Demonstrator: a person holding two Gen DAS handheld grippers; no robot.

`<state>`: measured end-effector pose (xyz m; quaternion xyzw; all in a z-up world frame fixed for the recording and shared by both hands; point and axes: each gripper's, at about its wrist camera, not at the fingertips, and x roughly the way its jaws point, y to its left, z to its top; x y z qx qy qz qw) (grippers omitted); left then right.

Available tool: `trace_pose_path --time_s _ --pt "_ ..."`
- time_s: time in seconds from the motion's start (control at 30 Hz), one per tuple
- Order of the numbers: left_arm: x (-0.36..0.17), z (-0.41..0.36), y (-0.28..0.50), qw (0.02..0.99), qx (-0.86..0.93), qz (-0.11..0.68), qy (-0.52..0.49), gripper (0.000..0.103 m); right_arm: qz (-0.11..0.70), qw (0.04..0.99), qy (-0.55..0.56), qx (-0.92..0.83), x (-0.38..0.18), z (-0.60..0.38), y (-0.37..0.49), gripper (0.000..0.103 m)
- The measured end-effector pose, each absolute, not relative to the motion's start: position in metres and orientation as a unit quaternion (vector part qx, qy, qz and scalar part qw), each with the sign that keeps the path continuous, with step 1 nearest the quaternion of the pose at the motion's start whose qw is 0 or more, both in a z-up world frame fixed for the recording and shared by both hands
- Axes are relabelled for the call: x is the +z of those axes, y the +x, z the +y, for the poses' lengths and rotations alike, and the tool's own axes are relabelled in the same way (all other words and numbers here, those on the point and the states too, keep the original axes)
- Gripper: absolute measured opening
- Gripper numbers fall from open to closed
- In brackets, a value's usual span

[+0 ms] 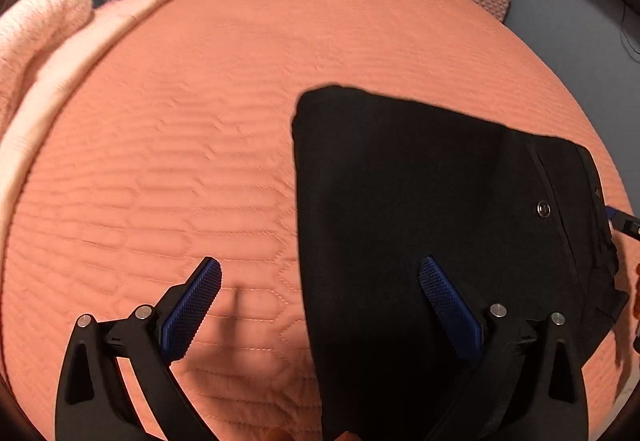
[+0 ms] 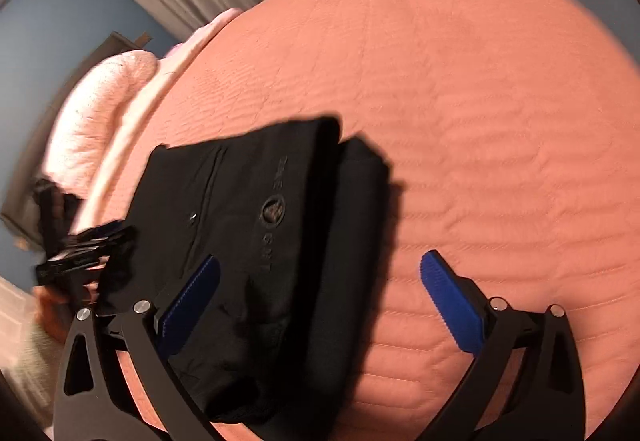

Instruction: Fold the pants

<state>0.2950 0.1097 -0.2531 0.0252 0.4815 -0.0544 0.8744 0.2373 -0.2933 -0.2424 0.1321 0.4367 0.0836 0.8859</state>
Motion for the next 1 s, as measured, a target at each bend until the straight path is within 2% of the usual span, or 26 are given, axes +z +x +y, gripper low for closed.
trace_pose_path --time_s 0.1,0.17,0.2,0.23,0.27,0.3,0.33,0.37,0.4,0.47,0.5,0.57,0.6,0.63,0.7,0.77,0.8,0.83,0.9,1.0 --pt "-0.234 0.1 0.284 0.887 -0.054 0.456 0.038 0.098 0.379 0.911 0.093 0.129 -0.2 -0.252 0.234 0.098" --pt "-0.228 0.085 0.284 0.887 -0.082 0.451 0.043 0.098 0.404 0.886 0.103 0.203 -0.198 -0.203 0.255 0.098" --pt "-0.232 0.073 0.286 0.885 -0.091 0.454 0.052 0.098 0.42 0.871 0.112 0.23 -0.204 -0.187 0.266 0.092" --pt "-0.238 0.065 0.289 0.88 -0.092 0.463 0.062 0.098 0.447 0.856 0.111 0.234 -0.221 -0.175 0.28 0.07" --pt "-0.242 0.06 0.29 0.875 -0.09 0.471 0.069 0.098 0.475 0.847 0.104 0.216 -0.236 -0.174 0.288 0.065" --pt "-0.246 0.058 0.289 0.872 -0.087 0.476 0.069 0.098 0.486 0.844 0.125 0.188 -0.258 -0.195 0.294 0.045" --pt "-0.245 0.06 0.285 0.871 -0.084 0.479 0.066 0.098 0.482 0.845 0.151 0.174 -0.264 -0.213 0.292 0.003" --pt "-0.241 0.063 0.28 0.874 -0.084 0.474 0.065 0.098 0.479 0.844 0.181 0.16 -0.268 -0.234 0.288 0.0" --pt "-0.233 0.067 0.273 0.882 -0.086 0.458 0.066 0.098 0.479 0.842 0.206 0.137 -0.266 -0.253 0.281 0.0" --pt "-0.226 0.069 0.27 0.888 -0.08 0.445 0.08 0.098 0.474 0.857 0.168 0.113 -0.249 -0.245 0.271 0.002" --pt "-0.224 0.068 0.27 0.892 -0.078 0.437 0.084 0.098 0.459 0.87 0.126 0.127 -0.235 -0.223 0.268 0.012" --pt "-0.226 0.062 0.275 0.888 -0.087 0.444 0.075 0.098 0.448 0.87 0.098 0.18 -0.229 -0.19 0.268 0.04" --pt "-0.229 0.06 0.28 0.885 -0.091 0.451 0.07 0.098 0.458 0.869 0.058 0.178 -0.239 -0.178 0.271 0.06" --pt "-0.236 0.059 0.282 0.881 -0.089 0.46 0.067 0.098 0.468 0.868 0.031 0.162 -0.251 -0.179 0.271 0.053" --pt "-0.247 0.061 0.281 0.872 -0.081 0.476 0.082 0.098 0.461 0.872 0.08 0.146 -0.255 -0.214 0.262 0.032" --pt "-0.245 0.07 0.274 0.874 -0.075 0.471 0.093 0.098 0.469 0.864 0.13 0.128 -0.24 -0.241 0.252 0.034" --pt "-0.239 0.078 0.271 0.881 -0.069 0.459 0.096 0.098 0.455 0.876 0.121 0.105 -0.227 -0.251 0.245 0.043" --pt "-0.236 0.085 0.27 0.884 -0.064 0.452 0.097 0.098 0.435 0.889 0.109 0.088 -0.215 -0.261 0.237 0.072" --pt "-0.235 0.102 0.276 0.882 -0.079 0.458 0.074 0.098 0.419 0.896 0.121 0.087 -0.204 -0.281 0.231 0.098" --pt "-0.256 0.13 0.295 0.863 -0.097 0.497 0.003 0.098 0.461 0.869 0.152 0.097 -0.223 -0.29 0.244 0.098"
